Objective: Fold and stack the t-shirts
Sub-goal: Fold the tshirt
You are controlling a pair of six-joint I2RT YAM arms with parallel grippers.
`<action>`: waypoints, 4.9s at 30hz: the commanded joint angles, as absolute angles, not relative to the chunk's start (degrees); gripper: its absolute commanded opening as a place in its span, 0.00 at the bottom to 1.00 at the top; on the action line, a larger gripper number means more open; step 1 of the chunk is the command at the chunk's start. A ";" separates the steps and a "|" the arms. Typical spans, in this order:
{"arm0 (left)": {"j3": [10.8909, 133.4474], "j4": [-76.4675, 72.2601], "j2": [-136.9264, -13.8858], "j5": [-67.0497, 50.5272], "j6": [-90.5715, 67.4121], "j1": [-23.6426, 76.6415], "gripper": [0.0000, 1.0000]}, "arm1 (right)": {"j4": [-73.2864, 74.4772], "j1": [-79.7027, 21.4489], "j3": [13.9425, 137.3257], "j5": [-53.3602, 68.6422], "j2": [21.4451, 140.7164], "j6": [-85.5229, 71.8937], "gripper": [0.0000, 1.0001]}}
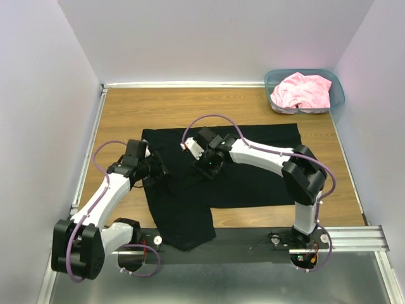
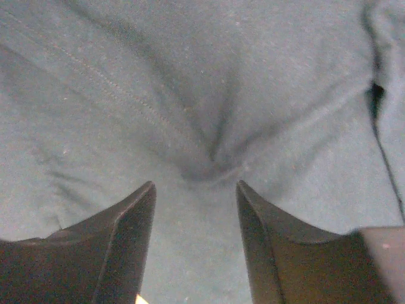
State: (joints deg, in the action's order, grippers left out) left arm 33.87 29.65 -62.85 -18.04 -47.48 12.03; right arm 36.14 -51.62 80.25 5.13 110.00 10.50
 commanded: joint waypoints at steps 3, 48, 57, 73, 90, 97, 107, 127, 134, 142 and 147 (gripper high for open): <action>42.78 33.40 -60.20 -9.68 -47.90 12.22 0.64 | 37.79 -43.46 80.08 2.90 101.96 3.45 0.72; 90.70 19.07 -125.69 -1.39 -42.72 0.44 0.39 | 16.79 13.10 71.90 -1.06 116.02 -27.78 0.59; 85.17 17.05 -111.39 -2.63 -42.45 0.44 0.60 | 16.87 13.01 70.14 3.52 104.60 -25.75 0.59; 63.03 19.25 -80.44 6.68 -34.19 3.78 0.62 | 17.31 13.01 66.18 -2.72 105.81 -35.59 0.45; 52.91 21.18 -71.19 8.26 -32.87 3.96 0.62 | 16.79 13.01 68.91 -5.54 109.60 -36.56 0.38; 52.56 20.66 -71.72 8.35 -32.70 3.96 0.62 | 16.70 13.01 69.34 -5.62 109.60 -36.21 0.16; 52.30 20.57 -71.98 8.09 -32.70 3.96 0.62 | 16.96 13.01 67.42 -5.01 106.26 -35.95 0.01; 50.28 24.96 -71.54 8.52 -34.28 3.87 0.64 | 22.15 13.01 65.30 -5.36 102.65 -35.16 0.01; 47.82 27.68 -70.40 8.79 -35.24 3.17 0.68 | 22.32 13.10 65.21 -6.94 104.50 -34.02 0.07; 45.36 31.72 -69.78 7.12 -37.18 2.72 0.70 | 24.25 13.01 64.17 -4.84 97.75 -30.77 0.65; 44.04 33.92 -71.28 6.51 -38.58 2.81 0.67 | 27.68 13.01 58.28 -0.27 91.69 -29.27 0.69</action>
State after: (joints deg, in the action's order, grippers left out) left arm 45.28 30.59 -70.83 6.94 -36.73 3.07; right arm 23.24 12.51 62.28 -3.55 97.23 -31.31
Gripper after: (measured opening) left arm 0.676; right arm 0.689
